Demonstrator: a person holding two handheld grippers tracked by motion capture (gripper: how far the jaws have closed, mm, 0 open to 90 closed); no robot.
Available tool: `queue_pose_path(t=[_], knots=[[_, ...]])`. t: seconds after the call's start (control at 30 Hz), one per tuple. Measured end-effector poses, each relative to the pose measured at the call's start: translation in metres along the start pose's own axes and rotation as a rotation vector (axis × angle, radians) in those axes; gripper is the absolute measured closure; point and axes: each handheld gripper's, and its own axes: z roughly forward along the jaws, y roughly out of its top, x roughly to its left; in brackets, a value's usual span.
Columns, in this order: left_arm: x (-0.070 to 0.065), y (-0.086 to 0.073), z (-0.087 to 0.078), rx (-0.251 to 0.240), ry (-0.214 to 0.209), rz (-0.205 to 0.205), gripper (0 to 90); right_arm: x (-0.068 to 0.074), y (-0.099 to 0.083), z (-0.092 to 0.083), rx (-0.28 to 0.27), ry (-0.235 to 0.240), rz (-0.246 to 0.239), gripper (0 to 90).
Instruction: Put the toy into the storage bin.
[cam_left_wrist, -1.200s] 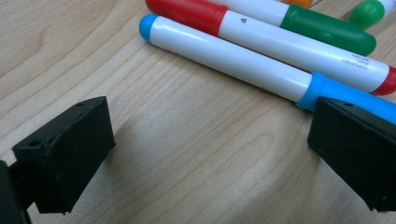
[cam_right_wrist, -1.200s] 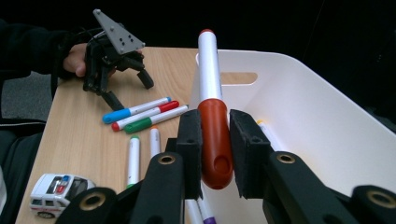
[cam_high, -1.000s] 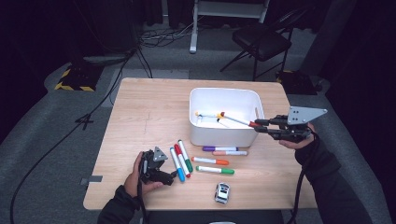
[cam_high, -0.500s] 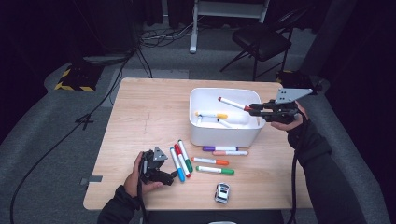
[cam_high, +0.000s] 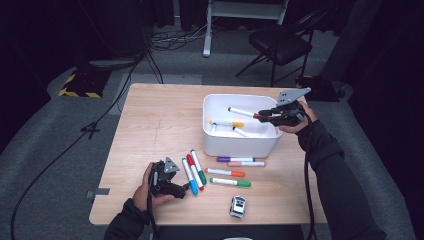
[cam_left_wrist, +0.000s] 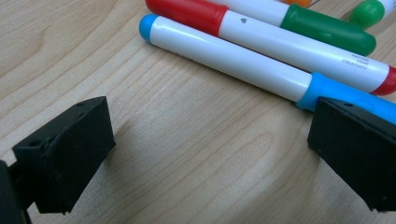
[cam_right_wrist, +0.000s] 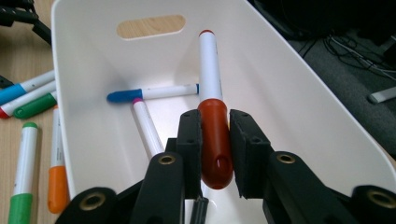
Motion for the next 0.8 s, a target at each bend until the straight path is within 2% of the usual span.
queue_pose_path(t=[0.3,0.5,0.8], knots=[[0.0,0.0,0.0,0.0,0.0,0.0,0.6,-0.001,-0.004,0.009,0.099,0.012,-0.011,75.4],[0.0,0.0,0.0,0.0,0.0,0.0,0.6,-0.003,-0.008,0.007,0.162,0.025,-0.006,75.4],[0.0,0.0,0.0,0.0,0.0,0.0,0.6,-0.005,-0.015,0.001,0.224,0.035,0.001,75.3]])
